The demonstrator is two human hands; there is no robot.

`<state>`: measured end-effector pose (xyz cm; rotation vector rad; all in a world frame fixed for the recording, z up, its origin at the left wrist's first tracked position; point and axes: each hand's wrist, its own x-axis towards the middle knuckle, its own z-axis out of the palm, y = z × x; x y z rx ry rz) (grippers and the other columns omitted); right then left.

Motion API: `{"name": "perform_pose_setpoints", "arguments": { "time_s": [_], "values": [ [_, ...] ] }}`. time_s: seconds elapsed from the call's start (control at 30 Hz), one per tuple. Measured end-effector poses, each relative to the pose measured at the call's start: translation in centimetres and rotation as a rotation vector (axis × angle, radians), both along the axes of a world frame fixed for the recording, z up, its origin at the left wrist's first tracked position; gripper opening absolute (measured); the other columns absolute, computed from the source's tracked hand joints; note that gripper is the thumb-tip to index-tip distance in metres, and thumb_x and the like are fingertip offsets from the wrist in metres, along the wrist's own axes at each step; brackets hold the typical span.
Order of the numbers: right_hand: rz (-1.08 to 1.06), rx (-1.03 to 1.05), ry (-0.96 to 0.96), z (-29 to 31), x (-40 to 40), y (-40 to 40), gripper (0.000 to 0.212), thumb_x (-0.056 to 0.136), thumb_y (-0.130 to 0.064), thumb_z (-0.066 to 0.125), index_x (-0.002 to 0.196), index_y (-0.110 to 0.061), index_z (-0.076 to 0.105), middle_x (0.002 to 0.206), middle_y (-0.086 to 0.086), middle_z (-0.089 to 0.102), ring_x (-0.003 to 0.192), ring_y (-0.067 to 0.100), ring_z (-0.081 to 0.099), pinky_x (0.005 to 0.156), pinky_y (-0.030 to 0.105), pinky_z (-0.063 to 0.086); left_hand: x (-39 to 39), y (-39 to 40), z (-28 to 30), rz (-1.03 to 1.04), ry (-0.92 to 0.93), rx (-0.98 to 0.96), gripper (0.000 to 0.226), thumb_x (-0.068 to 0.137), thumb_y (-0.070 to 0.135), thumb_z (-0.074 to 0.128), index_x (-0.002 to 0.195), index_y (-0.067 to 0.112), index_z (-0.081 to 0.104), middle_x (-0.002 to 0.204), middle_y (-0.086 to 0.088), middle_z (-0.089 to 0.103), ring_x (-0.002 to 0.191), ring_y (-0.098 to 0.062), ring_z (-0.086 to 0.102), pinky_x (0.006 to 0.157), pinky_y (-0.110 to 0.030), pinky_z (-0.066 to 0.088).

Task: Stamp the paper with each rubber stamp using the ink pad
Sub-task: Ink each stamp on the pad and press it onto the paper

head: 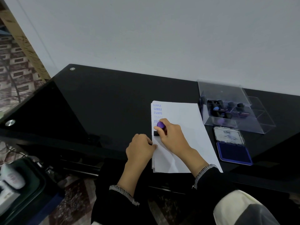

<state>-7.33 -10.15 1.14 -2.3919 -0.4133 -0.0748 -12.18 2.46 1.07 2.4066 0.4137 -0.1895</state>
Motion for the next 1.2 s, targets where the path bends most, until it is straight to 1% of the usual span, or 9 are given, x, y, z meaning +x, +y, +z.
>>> {"name": "perform_pose_setpoints", "arguments": {
  "time_s": [0.13, 0.3, 0.43, 0.57, 0.67, 0.73, 0.83, 0.97, 1.2],
  "values": [
    [0.0, 0.01, 0.001, 0.0, 0.1, 0.0, 0.028, 0.096, -0.029, 0.054, 0.118, -0.012, 0.052, 0.112, 0.007, 0.064, 0.075, 0.011, 0.054, 0.062, 0.006, 0.04, 0.9, 0.9, -0.2, 0.04, 0.045, -0.197, 0.018, 0.082, 0.022, 0.075, 0.096, 0.021, 0.063, 0.095, 0.002, 0.068, 0.085, -0.014, 0.066, 0.082, -0.037, 0.057],
    [0.0, 0.021, 0.006, -0.2, 0.1, 0.0, 0.03, 0.096, -0.029, 0.055, 0.12, -0.012, 0.051, 0.117, 0.006, 0.062, 0.076, 0.01, 0.054, 0.063, 0.004, 0.04, 2.1, 2.0, -0.1, 0.147, 0.154, -0.521, 0.034, 0.08, 0.014, 0.078, 0.11, 0.015, 0.062, 0.099, -0.004, 0.069, 0.083, -0.012, 0.069, 0.067, -0.023, 0.056],
    [0.005, 0.035, -0.004, -0.2, 0.0, -0.1, 0.027, 0.096, -0.029, 0.054, 0.116, -0.012, 0.052, 0.111, 0.005, 0.063, 0.07, 0.008, 0.053, 0.06, 0.004, 0.039, 3.0, 2.2, -0.4, 0.226, -0.047, -0.69, 0.024, 0.089, 0.008, 0.066, 0.112, 0.011, 0.063, 0.095, -0.003, 0.071, 0.082, -0.008, 0.07, 0.068, -0.02, 0.055],
    [0.0, 0.041, 0.002, -0.3, -0.1, 0.0, 0.027, 0.096, -0.031, 0.054, 0.117, -0.013, 0.052, 0.112, 0.004, 0.063, 0.071, 0.007, 0.053, 0.061, 0.005, 0.038, 5.2, 2.6, -1.3, 0.046, -0.348, -0.349, 0.022, 0.097, 0.013, 0.056, 0.115, 0.02, 0.064, 0.113, 0.006, 0.066, 0.109, -0.007, 0.06, 0.098, -0.029, 0.049],
    [0.003, 0.042, -0.002, -0.4, -0.1, 0.0, 0.029, 0.096, -0.031, 0.054, 0.118, -0.013, 0.052, 0.115, 0.005, 0.063, 0.07, 0.006, 0.053, 0.061, 0.004, 0.038, 6.9, 3.7, -2.3, -0.219, -0.398, -0.078, 0.03, 0.1, 0.018, 0.05, 0.128, 0.025, 0.059, 0.139, 0.006, 0.053, 0.143, -0.017, 0.029, 0.118, -0.045, 0.022],
    [0.002, 0.043, -0.002, -0.4, -0.1, 0.0, 0.03, 0.096, -0.03, 0.054, 0.12, -0.013, 0.051, 0.116, 0.005, 0.063, 0.068, 0.003, 0.052, 0.06, 0.002, 0.037, 7.6, 4.5, -2.8, -0.352, -0.347, 0.055, 0.037, 0.102, 0.027, 0.045, 0.139, 0.031, 0.049, 0.153, 0.007, 0.035, 0.149, -0.017, 0.007, 0.12, -0.046, 0.005],
    [0.0, 0.033, -0.001, -0.3, 0.2, 0.0, 0.033, 0.096, -0.03, 0.054, 0.124, -0.012, 0.051, 0.116, 0.005, 0.063, 0.067, 0.002, 0.051, 0.06, 0.001, 0.037, 8.0, 5.4, -3.5, -0.442, -0.275, 0.225, 0.042, 0.103, 0.041, 0.036, 0.145, 0.04, 0.036, 0.16, 0.006, 0.018, 0.149, -0.019, -0.006, 0.119, -0.046, -0.004],
    [0.003, 0.009, -0.018, -0.7, -0.3, -0.1, 0.035, 0.095, -0.031, 0.055, 0.126, -0.015, 0.05, 0.123, 0.004, 0.061, 0.071, 0.005, 0.053, 0.062, 0.001, 0.039, 7.7, 5.3, -4.1, -0.446, -0.261, 0.286, 0.047, 0.1, 0.055, 0.028, 0.146, 0.045, 0.032, 0.161, 0.007, 0.013, 0.149, -0.017, -0.007, 0.12, -0.045, -0.005],
    [-0.005, -0.035, 0.0, 0.0, 0.8, 0.4, 0.03, 0.097, -0.03, 0.052, 0.121, -0.012, 0.05, 0.117, 0.006, 0.063, 0.07, 0.009, 0.053, 0.06, 0.007, 0.041, 7.6, 5.1, -4.3, -0.431, -0.265, 0.319, 0.047, 0.1, 0.056, 0.027, 0.146, 0.046, 0.029, 0.162, 0.008, 0.012, 0.149, -0.015, -0.003, 0.121, -0.043, -0.004]
  ]
}}
